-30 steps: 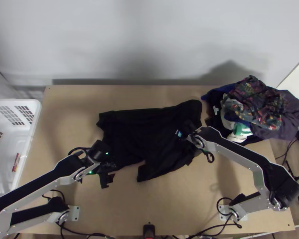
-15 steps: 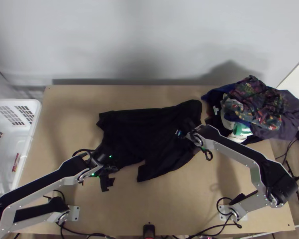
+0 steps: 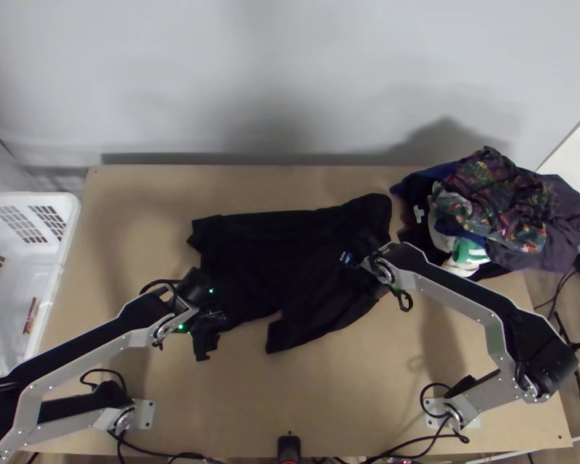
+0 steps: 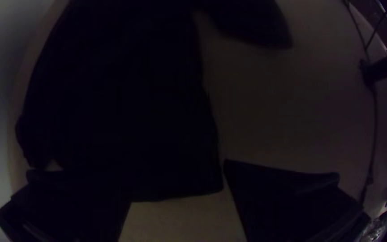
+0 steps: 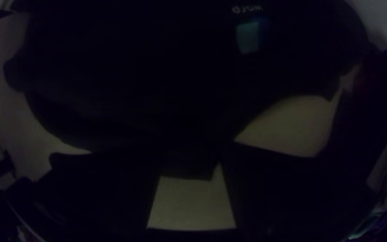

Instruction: Fold the t-shirt

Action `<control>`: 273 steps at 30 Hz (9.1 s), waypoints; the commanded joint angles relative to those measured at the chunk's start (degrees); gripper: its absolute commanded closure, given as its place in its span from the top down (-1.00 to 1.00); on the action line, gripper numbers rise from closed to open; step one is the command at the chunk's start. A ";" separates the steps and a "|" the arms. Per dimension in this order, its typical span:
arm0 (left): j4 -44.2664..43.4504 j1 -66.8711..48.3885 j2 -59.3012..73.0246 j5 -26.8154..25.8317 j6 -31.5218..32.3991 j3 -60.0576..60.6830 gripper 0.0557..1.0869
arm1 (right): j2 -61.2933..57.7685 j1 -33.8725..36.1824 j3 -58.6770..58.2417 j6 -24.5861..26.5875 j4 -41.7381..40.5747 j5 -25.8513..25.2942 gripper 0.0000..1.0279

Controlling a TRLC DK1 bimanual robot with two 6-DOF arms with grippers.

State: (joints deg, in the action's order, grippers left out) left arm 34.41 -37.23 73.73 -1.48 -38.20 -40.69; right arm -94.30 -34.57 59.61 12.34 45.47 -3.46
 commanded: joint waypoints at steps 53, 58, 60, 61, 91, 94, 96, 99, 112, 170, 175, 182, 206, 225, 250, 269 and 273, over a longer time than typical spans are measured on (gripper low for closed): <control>46.27 29.59 -30.58 -38.78 7.08 -47.12 -0.92 | 32.87 10.05 24.23 -0.47 32.05 28.60 -0.93; 42.40 31.26 -30.49 -41.50 9.72 -50.37 -0.92 | 34.18 16.20 33.64 -2.49 31.17 32.73 -0.93; 39.33 34.86 -30.67 -40.98 8.31 -44.66 -0.92 | 34.10 21.21 34.08 -5.04 26.86 32.73 -0.93; 37.66 37.06 -30.67 -40.01 6.91 -41.49 -0.92 | 33.66 24.37 33.90 -5.66 24.84 32.82 -0.93; 2.76 45.41 18.20 -25.51 -9.00 -31.82 -0.92 | -22.15 25.69 36.54 -9.70 -2.58 29.22 -0.93; 2.50 45.23 22.24 -24.01 -7.95 -35.95 -0.92 | -24.44 25.95 42.95 -10.32 -2.76 28.60 -0.93; 2.50 44.70 22.95 -23.84 -6.45 -39.38 -0.92 | -25.76 26.31 48.67 -11.90 -2.76 28.25 -0.93; 1.45 44.35 24.00 -23.84 -2.23 -45.80 -0.92 | -29.54 27.10 58.95 -14.01 -2.76 25.88 -0.93; -0.14 39.43 37.18 -20.50 -0.48 -47.99 -0.92 | -43.95 25.95 70.81 -14.54 0.41 23.33 -0.93; 8.13 35.12 11.17 -8.46 -2.76 -25.76 0.93 | -22.86 27.89 47.26 -2.85 14.29 25.17 0.79; 15.60 30.20 0.80 -8.19 -5.05 -24.00 0.92 | -16.97 26.22 45.94 -2.06 20.01 25.09 0.79; 19.73 12.89 -3.07 -8.19 -1.44 -15.04 0.90 | -10.38 20.15 35.92 -2.14 22.55 25.09 0.79; 4.35 7.61 0.45 -3.62 -0.65 -3.61 0.90 | -17.06 23.32 24.41 -4.96 7.70 24.91 0.77; -2.07 7.44 4.31 -2.13 -0.65 -2.12 0.78 | -18.37 22.35 23.88 -5.66 7.17 22.10 0.40; -5.59 10.16 4.05 -2.04 -5.84 1.31 -0.70 | -20.04 21.56 22.04 -7.24 0.32 20.95 -0.95; 4.96 18.16 -5.27 -7.75 -9.71 -3.43 -0.92 | -11.87 21.65 22.39 -6.80 12.80 20.95 -0.95; 8.56 20.62 -7.11 -8.37 -14.10 -3.08 -0.92 | -11.17 21.03 20.63 -4.16 18.60 19.81 -0.95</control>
State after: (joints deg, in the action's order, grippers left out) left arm 37.95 -19.90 69.25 -8.23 -47.64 -43.51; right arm -107.66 -12.95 81.89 5.32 56.45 17.43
